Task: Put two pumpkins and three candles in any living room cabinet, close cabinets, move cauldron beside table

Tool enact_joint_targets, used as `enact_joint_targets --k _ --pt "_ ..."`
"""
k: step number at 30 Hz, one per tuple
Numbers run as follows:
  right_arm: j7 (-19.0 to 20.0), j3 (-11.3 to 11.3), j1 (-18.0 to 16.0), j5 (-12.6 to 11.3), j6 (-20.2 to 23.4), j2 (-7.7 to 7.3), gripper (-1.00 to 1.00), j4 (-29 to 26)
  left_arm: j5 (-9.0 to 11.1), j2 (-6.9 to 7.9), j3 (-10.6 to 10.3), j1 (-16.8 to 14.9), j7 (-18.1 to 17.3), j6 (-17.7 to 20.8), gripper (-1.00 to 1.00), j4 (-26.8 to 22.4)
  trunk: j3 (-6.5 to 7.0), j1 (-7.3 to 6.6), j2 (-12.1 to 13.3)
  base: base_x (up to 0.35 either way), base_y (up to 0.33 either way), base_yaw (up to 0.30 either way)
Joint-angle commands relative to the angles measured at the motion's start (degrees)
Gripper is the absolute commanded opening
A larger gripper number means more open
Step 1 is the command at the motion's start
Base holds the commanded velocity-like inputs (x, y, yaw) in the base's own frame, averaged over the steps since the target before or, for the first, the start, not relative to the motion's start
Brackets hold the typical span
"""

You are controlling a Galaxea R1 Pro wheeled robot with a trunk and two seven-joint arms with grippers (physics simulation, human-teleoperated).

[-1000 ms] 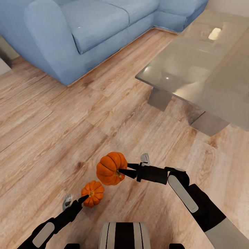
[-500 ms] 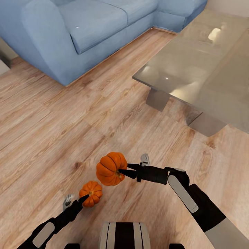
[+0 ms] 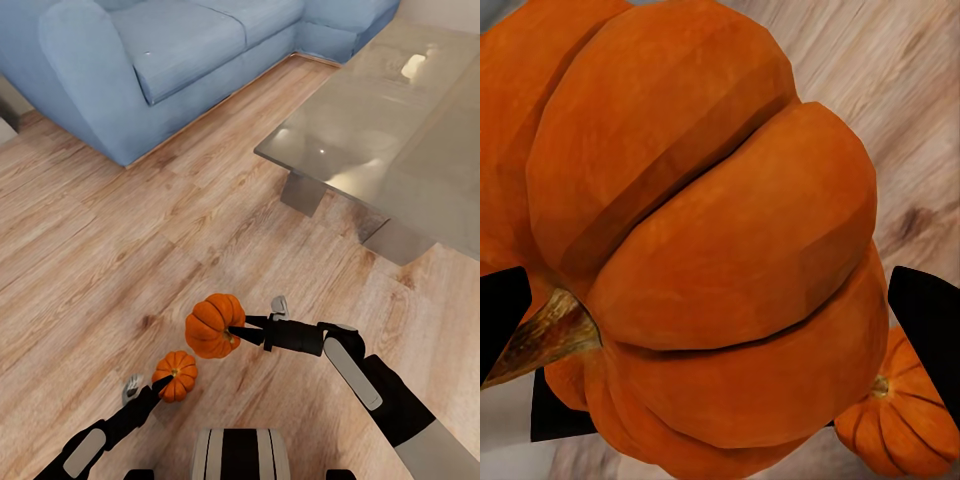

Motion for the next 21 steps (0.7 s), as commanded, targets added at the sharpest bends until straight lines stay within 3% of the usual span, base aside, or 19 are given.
enact_joint_targets --k 1,14,21 --pt "-0.2 0.1 0.0 -0.6 0.4 -0.04 -1.00 0.0 -0.1 0.07 -0.1 0.0 2.7 0.0 -1.00 0.1 -0.03 0.00 0.0 0.000 0.000 0.000" --pt "-0.2 0.1 0.0 -0.6 0.4 -0.04 -1.00 0.0 -0.1 0.15 -0.1 0.0 2.6 0.0 -1.00 0.1 -0.03 0.00 0.0 0.000 0.000 0.000" --pt "-0.2 0.0 0.0 -0.6 0.4 -0.04 -1.00 0.0 -0.1 0.17 -0.1 0.0 2.6 0.0 -1.00 0.1 1.52 -0.18 0.1 0.000 0.000 0.000"
